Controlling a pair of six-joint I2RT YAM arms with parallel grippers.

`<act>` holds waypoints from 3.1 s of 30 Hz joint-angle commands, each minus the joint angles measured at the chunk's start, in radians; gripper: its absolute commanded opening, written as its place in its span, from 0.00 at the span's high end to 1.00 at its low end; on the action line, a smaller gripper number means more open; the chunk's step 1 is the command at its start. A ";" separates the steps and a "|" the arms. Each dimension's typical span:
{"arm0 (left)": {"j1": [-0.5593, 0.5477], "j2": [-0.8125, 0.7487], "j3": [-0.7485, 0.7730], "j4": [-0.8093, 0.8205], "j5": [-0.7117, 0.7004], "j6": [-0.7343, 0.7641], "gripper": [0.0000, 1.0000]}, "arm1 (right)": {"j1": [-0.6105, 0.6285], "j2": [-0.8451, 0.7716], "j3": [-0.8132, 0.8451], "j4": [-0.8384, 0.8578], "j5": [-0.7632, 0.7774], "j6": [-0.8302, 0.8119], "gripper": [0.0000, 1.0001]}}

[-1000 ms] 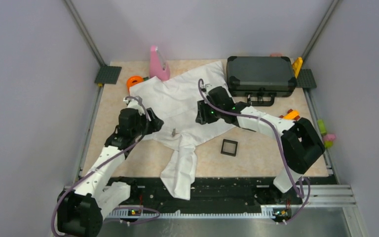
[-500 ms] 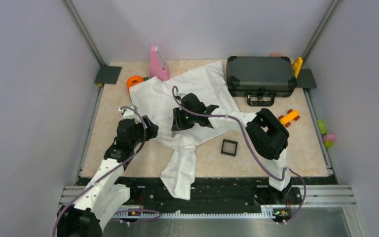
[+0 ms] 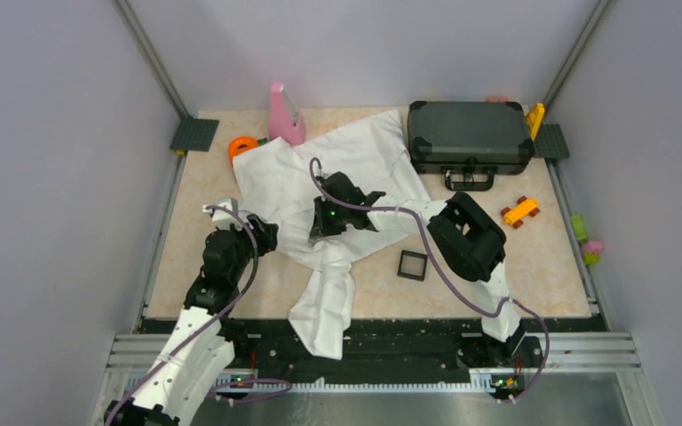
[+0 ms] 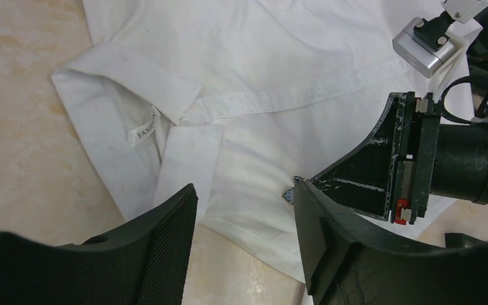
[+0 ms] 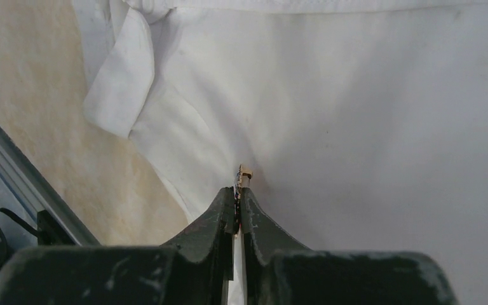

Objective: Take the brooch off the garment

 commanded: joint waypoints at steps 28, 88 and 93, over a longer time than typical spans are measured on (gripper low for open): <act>-0.194 0.115 -0.180 0.789 0.642 0.846 0.50 | -0.156 -0.450 -0.376 0.304 -0.335 0.961 1.00; -0.353 0.373 0.030 0.645 0.398 1.090 1.00 | -0.234 -0.576 -0.378 0.169 -0.250 0.737 0.48; -0.350 0.420 0.086 0.633 0.407 0.890 1.00 | -0.360 -0.698 -0.459 0.196 -0.247 0.443 0.47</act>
